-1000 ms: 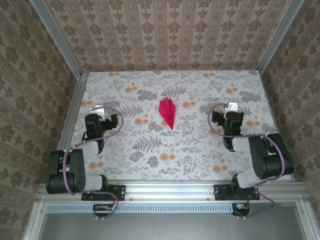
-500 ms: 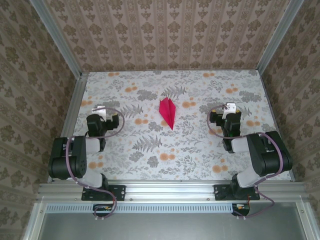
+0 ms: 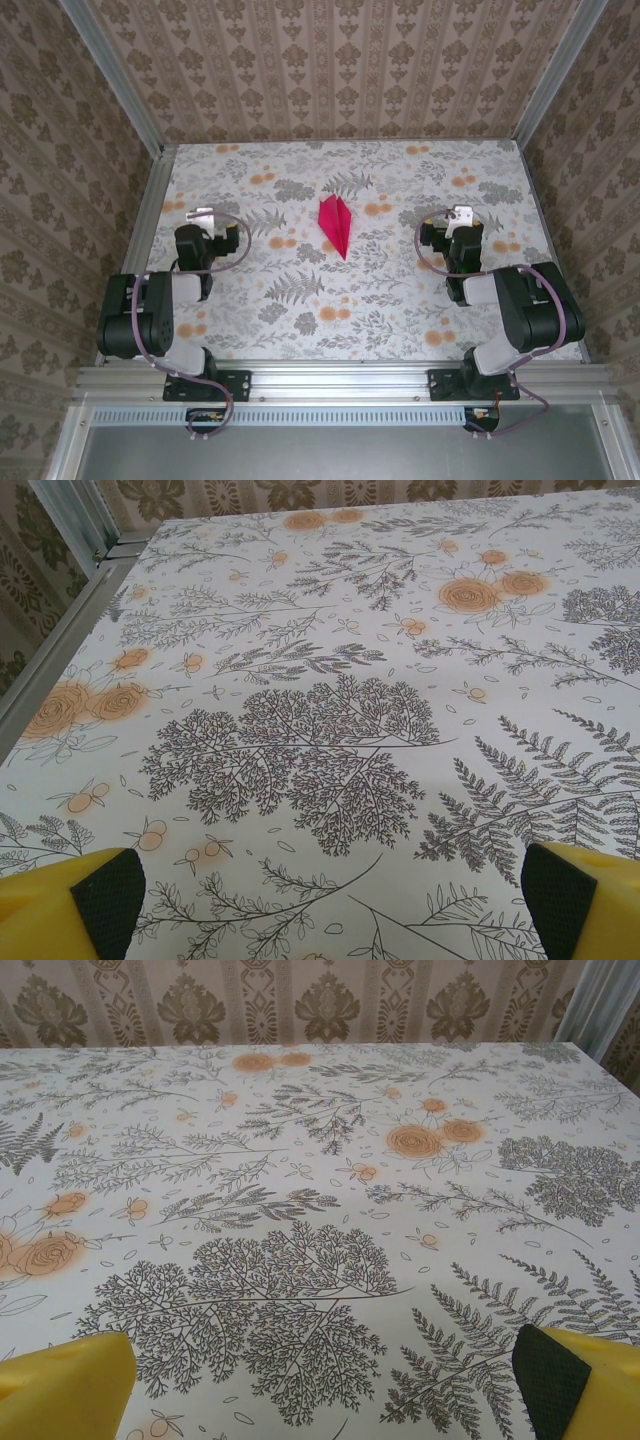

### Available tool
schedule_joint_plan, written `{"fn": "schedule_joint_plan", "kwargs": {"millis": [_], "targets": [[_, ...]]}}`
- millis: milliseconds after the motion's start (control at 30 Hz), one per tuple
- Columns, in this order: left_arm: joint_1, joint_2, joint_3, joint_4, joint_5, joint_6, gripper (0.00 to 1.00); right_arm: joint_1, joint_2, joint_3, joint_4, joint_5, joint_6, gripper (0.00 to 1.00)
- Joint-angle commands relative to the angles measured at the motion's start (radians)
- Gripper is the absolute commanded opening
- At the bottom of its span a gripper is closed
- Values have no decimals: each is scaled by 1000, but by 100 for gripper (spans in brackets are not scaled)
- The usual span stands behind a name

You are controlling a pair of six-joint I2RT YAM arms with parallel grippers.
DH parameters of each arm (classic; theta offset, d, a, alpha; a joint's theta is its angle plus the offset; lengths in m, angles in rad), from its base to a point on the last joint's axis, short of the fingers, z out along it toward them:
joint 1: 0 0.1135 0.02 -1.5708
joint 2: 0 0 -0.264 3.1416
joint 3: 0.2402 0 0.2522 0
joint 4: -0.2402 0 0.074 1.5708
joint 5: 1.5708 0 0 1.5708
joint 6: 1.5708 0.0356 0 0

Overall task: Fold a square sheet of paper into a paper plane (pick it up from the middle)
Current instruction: Reset both arms

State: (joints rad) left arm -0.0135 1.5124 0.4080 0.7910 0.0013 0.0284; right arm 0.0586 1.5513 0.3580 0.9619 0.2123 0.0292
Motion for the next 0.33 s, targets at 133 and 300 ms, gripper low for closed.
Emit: {"fn": "schedule_joint_plan", "kwargs": {"millis": [133, 300], "targets": [[0, 10, 28, -25, 8, 25, 100, -5, 3, 16, 3, 0, 12, 100], [0, 9, 25, -21, 10, 25, 100, -5, 2, 11, 12, 0, 10, 100]]}}
